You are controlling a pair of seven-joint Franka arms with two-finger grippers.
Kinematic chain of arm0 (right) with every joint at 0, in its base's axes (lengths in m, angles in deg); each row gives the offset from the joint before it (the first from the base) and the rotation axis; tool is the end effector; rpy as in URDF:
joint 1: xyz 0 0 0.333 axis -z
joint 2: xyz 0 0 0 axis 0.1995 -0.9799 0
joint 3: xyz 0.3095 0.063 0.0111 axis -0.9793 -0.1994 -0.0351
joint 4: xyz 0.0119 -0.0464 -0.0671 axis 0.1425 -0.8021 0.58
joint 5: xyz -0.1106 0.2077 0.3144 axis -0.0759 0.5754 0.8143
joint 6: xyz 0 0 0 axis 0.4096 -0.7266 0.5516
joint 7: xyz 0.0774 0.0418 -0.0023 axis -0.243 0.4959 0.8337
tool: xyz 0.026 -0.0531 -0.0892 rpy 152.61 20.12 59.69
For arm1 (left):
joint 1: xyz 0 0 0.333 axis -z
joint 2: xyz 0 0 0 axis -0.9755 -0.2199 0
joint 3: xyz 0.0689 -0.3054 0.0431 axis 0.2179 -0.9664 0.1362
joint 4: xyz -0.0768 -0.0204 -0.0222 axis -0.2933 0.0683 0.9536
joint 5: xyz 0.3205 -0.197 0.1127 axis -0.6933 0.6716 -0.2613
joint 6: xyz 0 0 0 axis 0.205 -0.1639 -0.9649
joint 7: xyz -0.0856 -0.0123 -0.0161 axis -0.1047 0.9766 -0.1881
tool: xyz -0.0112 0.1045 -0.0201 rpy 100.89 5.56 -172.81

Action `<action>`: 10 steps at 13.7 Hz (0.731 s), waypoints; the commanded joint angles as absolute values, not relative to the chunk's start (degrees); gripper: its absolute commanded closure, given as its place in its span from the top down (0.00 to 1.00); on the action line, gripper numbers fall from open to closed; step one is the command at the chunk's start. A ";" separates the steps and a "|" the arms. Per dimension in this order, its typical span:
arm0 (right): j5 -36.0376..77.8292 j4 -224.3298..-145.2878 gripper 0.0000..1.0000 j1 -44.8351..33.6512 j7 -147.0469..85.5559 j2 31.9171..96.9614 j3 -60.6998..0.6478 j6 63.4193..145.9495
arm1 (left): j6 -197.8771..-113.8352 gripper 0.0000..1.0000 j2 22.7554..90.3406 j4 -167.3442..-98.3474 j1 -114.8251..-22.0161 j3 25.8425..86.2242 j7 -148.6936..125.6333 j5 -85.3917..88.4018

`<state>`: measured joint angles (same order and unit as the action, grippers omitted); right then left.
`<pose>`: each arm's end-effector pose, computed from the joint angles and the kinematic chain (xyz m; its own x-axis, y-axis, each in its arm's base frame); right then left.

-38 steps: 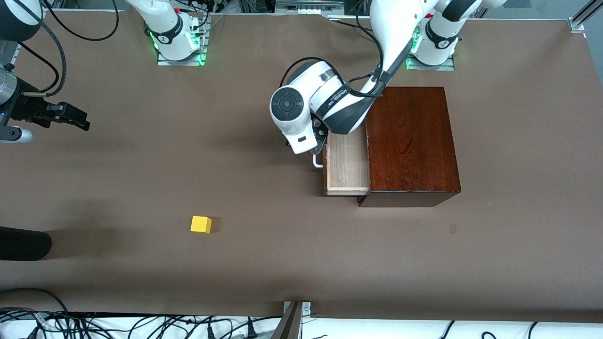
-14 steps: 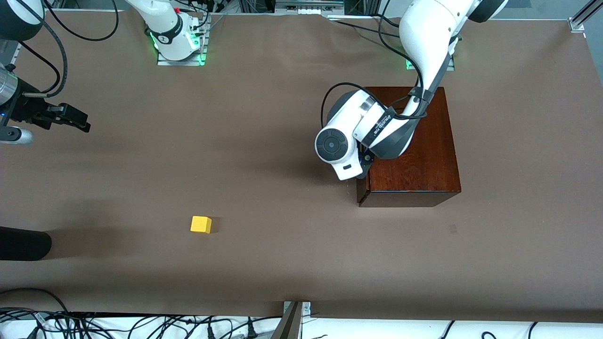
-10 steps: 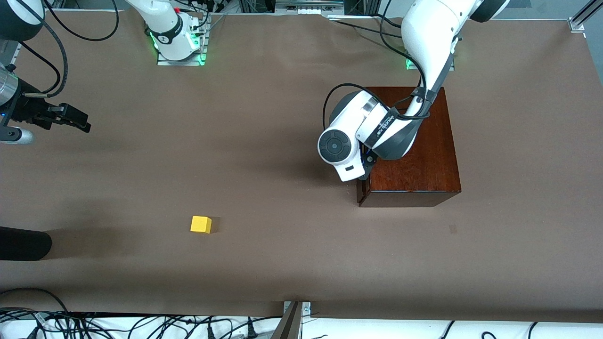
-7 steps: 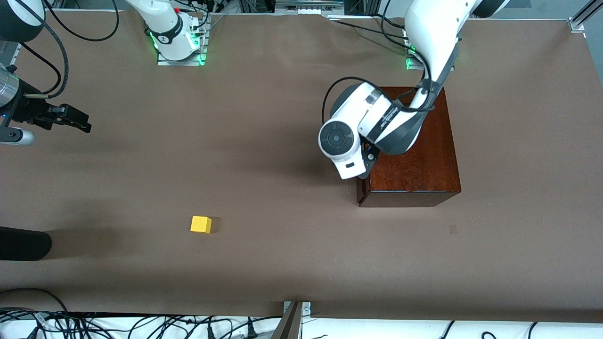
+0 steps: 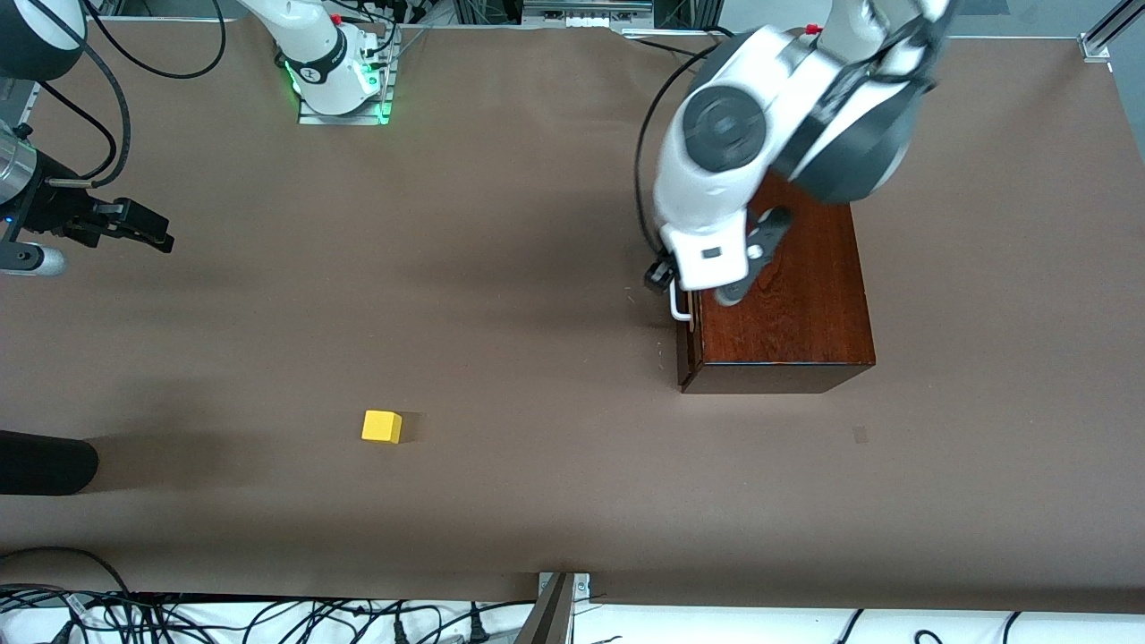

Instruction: Open drawer, take yellow block, close drawer

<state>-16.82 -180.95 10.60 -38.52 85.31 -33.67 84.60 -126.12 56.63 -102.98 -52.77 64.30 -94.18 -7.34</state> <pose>0.5721 -0.0100 0.5656 0.9973 -0.0622 -0.0394 -0.0615 -0.9980 0.0169 0.5672 -0.3599 0.5151 0.5635 0.8223 -0.0793 0.8116 -0.5690 -0.1325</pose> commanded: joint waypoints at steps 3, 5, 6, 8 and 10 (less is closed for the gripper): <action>-16.30 -180.71 1.00 11.33 -39.38 85.44 -34.33 84.60 | -117.55 1.00 64.76 -104.77 -63.12 63.90 -70.00 -3.71; -16.30 -180.71 1.00 11.33 -39.38 85.44 -34.33 84.60 | -115.26 1.00 66.86 -104.94 -67.17 63.81 -61.64 -3.71; -16.30 -180.71 1.00 11.33 -39.38 85.44 -34.33 84.69 | -114.03 1.00 67.75 -104.94 -69.01 63.81 -56.63 -3.71; -16.30 -180.71 1.00 11.33 -39.38 85.44 -34.33 84.60 | -113.05 1.00 70.72 -106.60 -72.10 64.60 -44.69 -3.36; -16.21 -180.71 1.00 11.33 -39.38 85.44 -34.33 84.69 | -113.14 1.00 74.86 -111.34 -74.12 67.31 -34.83 -3.44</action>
<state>-16.82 -180.96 10.60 -38.61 85.31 -33.68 84.61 -112.70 69.15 -104.74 -72.30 65.40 -43.67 -4.64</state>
